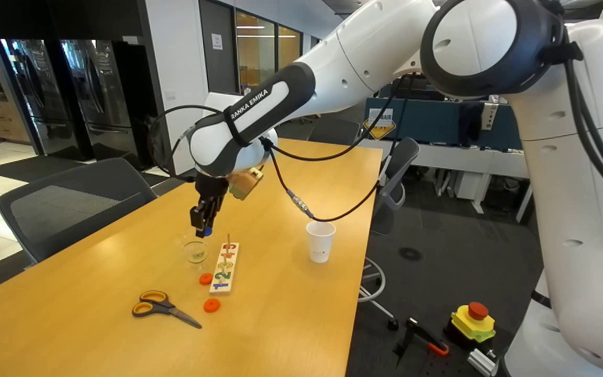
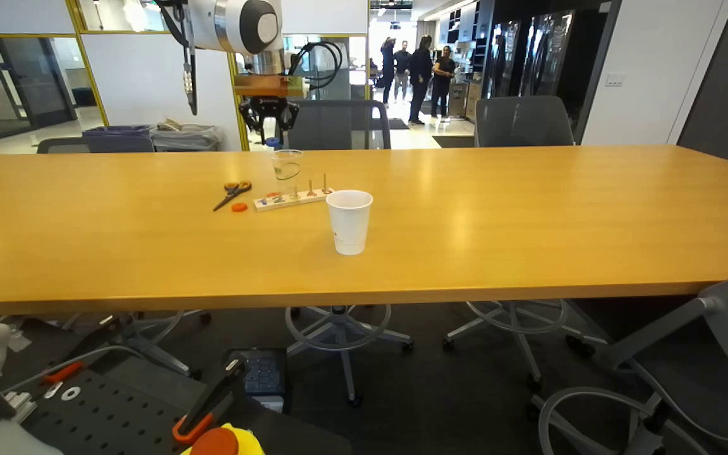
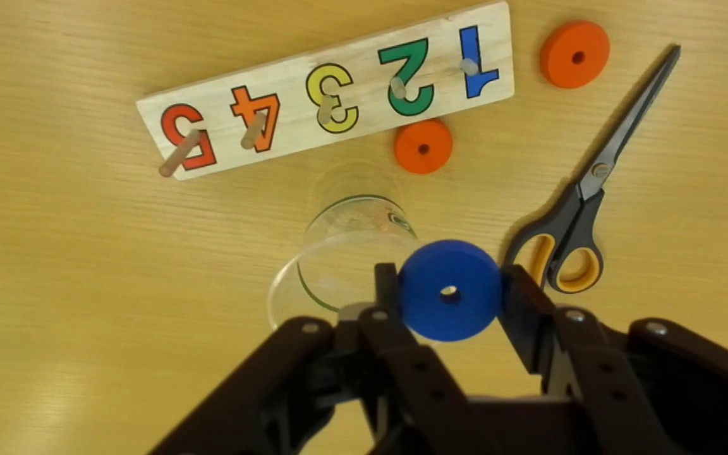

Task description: Put two round orange blocks in the white cup then put the blue round block in the clear cup, then put the last two round orange blocks

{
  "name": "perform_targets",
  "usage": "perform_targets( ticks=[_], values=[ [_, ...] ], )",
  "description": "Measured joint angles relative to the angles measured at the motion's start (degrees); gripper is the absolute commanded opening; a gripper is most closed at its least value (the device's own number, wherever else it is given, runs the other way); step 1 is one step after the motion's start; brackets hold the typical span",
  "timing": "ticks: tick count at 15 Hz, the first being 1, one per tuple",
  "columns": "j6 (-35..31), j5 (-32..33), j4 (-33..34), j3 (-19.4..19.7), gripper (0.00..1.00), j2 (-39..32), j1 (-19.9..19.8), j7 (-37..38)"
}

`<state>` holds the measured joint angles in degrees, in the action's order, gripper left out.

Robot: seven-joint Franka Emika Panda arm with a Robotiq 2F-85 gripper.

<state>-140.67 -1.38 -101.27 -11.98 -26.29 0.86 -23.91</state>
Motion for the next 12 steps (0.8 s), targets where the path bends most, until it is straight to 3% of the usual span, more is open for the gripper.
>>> perform_targets(
  ticks=[12],
  values=[
    [-1.60,0.00,6.06,-0.34,0.19,-6.35,0.28,-0.70]
  ],
)
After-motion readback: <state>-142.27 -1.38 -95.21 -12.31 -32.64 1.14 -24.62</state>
